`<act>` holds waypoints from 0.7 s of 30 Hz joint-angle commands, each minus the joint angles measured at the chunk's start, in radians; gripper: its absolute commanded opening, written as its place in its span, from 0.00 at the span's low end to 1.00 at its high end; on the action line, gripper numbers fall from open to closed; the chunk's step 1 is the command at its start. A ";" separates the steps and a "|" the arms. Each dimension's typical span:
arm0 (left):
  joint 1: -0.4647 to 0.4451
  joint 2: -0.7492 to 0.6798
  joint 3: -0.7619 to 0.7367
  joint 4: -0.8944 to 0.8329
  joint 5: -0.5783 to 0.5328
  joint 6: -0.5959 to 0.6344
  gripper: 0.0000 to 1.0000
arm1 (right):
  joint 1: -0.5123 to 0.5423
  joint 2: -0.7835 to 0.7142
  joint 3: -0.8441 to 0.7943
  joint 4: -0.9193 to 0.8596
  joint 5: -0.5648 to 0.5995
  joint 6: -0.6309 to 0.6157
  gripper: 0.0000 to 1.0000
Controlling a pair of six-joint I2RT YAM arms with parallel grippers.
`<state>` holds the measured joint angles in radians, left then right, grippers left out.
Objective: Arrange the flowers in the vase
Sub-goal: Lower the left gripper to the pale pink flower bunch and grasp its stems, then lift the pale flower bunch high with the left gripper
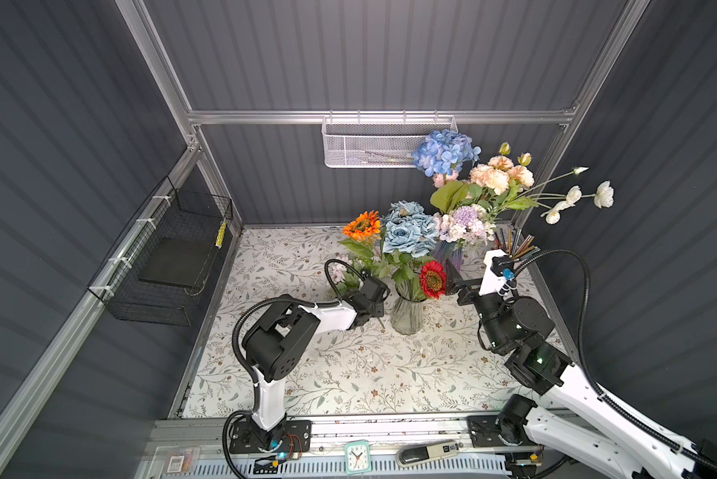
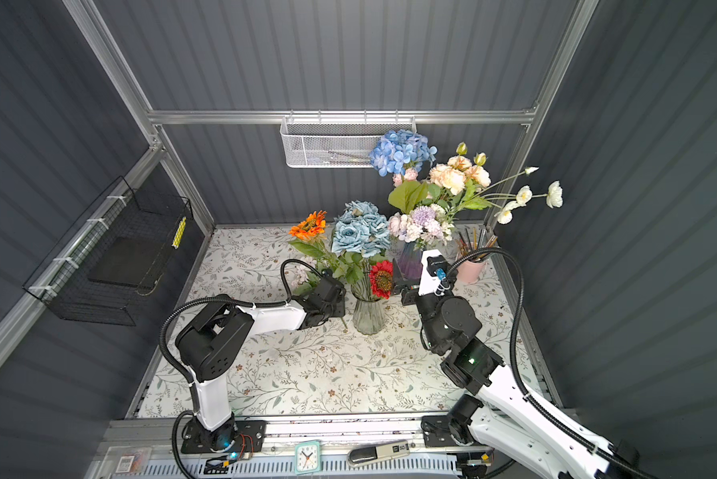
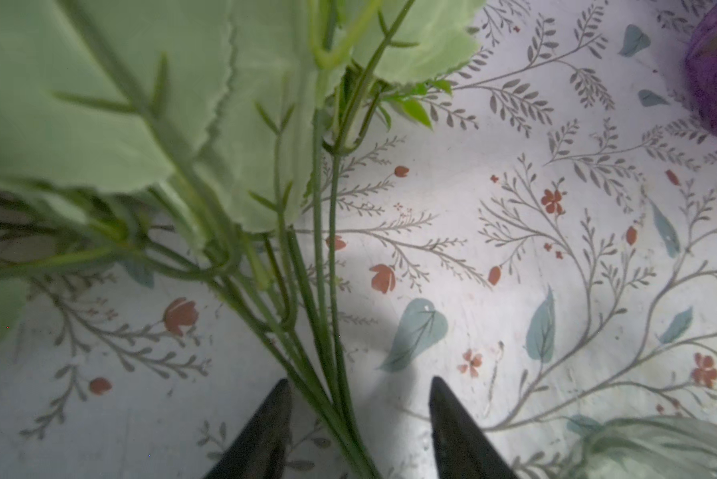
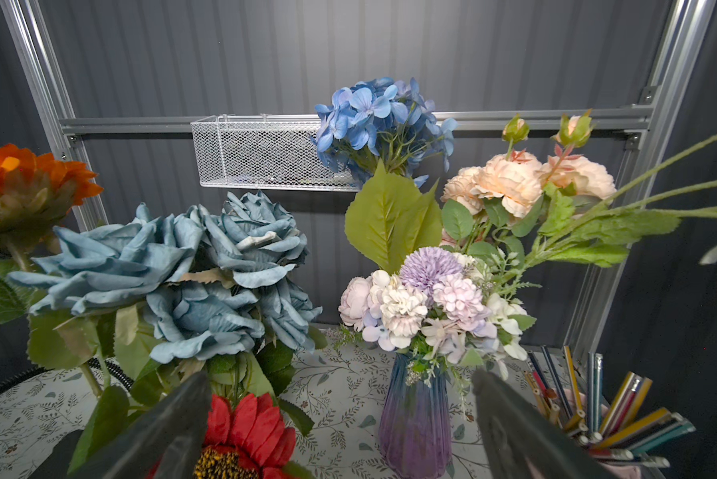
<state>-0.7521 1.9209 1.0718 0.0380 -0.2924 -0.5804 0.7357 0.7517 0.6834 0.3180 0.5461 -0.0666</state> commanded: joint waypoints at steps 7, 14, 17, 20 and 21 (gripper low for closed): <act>-0.004 -0.004 -0.057 -0.040 -0.043 -0.049 0.25 | -0.004 0.003 0.001 0.022 -0.023 0.001 0.99; 0.014 -0.095 -0.164 -0.073 -0.108 -0.095 0.02 | -0.004 0.011 0.011 0.032 -0.046 -0.002 0.99; 0.044 -0.156 -0.212 -0.073 -0.122 -0.114 0.00 | -0.004 0.011 0.016 0.035 -0.054 -0.005 0.99; 0.097 -0.226 -0.254 -0.061 -0.107 -0.124 0.00 | -0.004 0.007 0.027 0.033 -0.069 -0.003 0.99; 0.114 -0.257 -0.265 -0.056 -0.105 -0.123 0.00 | -0.004 0.005 0.032 0.029 -0.077 -0.002 0.99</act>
<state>-0.6800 1.7283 0.8368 0.0143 -0.3809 -0.6762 0.7353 0.7650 0.6846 0.3233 0.4923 -0.0677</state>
